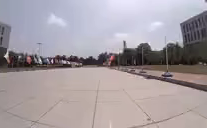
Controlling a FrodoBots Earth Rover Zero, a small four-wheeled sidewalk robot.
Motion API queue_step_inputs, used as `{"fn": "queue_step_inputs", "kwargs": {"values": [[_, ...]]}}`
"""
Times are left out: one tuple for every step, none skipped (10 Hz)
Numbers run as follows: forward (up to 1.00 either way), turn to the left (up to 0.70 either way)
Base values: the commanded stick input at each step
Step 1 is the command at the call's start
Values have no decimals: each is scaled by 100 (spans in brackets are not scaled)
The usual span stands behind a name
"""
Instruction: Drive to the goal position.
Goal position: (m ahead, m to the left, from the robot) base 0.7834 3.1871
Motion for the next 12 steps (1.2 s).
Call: {"fn": "queue_step_inputs", "kwargs": {"values": [[100, 0], [100, 0], [100, 0], [100, 0], [100, 0], [100, 0], [100, 0], [100, 0], [100, 0], [100, 0], [100, 0], [100, 0]]}}
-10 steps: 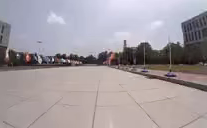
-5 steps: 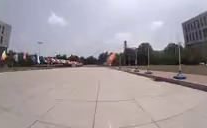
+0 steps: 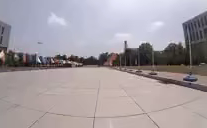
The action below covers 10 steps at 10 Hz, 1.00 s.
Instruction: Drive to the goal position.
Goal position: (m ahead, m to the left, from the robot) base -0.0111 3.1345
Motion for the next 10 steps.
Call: {"fn": "queue_step_inputs", "kwargs": {"values": [[100, 0], [100, 0], [100, 0], [100, 0], [100, 0], [100, 0], [100, 0], [100, 0], [100, 0], [100, 0]]}}
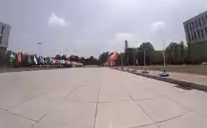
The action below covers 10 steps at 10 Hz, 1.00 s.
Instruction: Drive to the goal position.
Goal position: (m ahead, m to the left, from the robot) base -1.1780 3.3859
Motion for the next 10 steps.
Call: {"fn": "queue_step_inputs", "kwargs": {"values": [[100, 0], [100, 0], [100, 0], [100, 0], [100, 0], [100, 0], [100, 0], [100, 0], [100, 0], [100, 0]]}}
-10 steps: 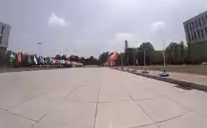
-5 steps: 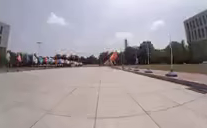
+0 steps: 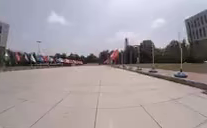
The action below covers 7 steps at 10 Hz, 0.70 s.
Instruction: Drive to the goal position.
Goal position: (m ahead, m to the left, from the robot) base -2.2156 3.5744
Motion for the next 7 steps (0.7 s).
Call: {"fn": "queue_step_inputs", "kwargs": {"values": [[100, 0], [100, 0], [100, 0], [100, 0], [85, 0], [68, 0], [21, 0]]}}
